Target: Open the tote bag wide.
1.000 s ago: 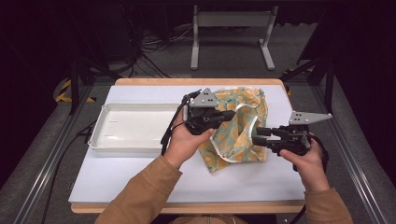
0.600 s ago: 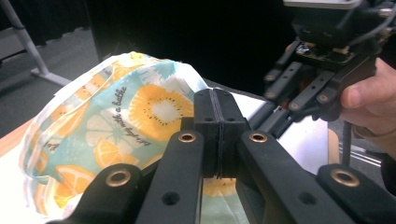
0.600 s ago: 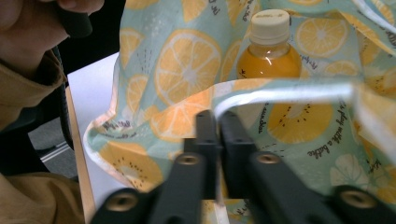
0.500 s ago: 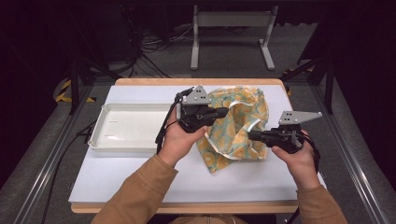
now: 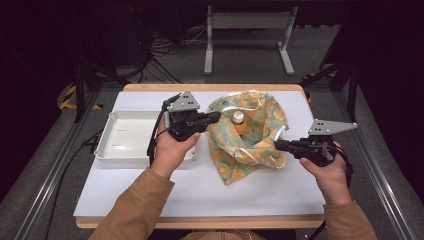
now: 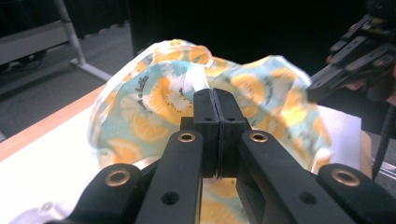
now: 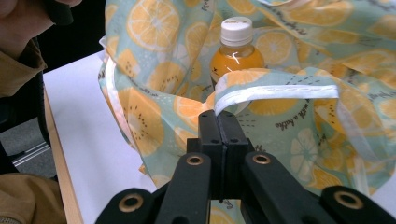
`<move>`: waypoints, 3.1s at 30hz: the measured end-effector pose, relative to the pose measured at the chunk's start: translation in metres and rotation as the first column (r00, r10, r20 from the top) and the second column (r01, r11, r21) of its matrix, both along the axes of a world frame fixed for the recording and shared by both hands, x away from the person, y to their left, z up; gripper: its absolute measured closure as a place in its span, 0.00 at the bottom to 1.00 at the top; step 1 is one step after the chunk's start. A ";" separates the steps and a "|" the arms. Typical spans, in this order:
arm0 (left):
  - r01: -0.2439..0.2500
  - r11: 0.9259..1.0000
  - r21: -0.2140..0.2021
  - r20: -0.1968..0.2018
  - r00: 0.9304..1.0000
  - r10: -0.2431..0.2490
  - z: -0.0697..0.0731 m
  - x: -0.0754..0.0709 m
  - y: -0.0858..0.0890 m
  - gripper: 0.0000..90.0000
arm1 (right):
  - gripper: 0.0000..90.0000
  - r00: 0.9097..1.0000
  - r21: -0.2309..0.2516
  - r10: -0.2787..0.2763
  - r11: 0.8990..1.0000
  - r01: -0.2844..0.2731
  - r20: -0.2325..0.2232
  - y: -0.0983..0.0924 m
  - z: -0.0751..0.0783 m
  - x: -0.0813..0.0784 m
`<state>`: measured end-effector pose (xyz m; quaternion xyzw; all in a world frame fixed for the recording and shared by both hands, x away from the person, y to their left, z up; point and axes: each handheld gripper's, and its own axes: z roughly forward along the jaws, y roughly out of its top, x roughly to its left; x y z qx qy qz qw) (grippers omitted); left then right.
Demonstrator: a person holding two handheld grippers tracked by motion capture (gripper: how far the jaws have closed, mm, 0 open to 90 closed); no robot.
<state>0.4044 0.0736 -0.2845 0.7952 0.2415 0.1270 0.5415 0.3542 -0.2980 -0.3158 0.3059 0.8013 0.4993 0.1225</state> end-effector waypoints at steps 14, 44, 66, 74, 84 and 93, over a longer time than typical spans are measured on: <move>-0.060 0.998 -0.013 -0.058 0.997 0.059 -0.023 0.005 0.023 0.99 | 1.00 1.000 0.013 -0.028 1.000 0.028 -0.014 -0.015 -0.004 0.002; -0.062 0.993 0.103 -0.200 0.976 0.082 -0.088 0.010 0.028 0.99 | 1.00 0.989 -0.054 -0.087 0.995 0.081 -0.120 -0.031 -0.032 0.012; 0.046 0.967 0.252 -0.288 0.957 0.030 -0.124 0.007 -0.005 0.97 | 1.00 0.992 -0.053 -0.073 0.996 0.068 -0.099 -0.026 -0.028 0.009; 0.081 0.956 0.282 -0.306 0.952 0.009 -0.130 0.007 -0.013 0.93 | 1.00 0.993 -0.054 -0.070 0.996 0.065 -0.099 -0.023 -0.029 0.010; 0.120 0.957 0.265 -0.328 0.944 -0.028 -0.116 -0.003 -0.012 0.58 | 1.00 0.993 -0.054 -0.063 0.997 0.058 -0.098 -0.021 -0.031 0.010; 0.079 0.952 0.295 -0.227 0.974 -0.011 -0.082 -0.016 -0.003 0.39 | 1.00 0.994 -0.038 -0.073 0.997 0.070 -0.081 -0.022 -0.027 0.009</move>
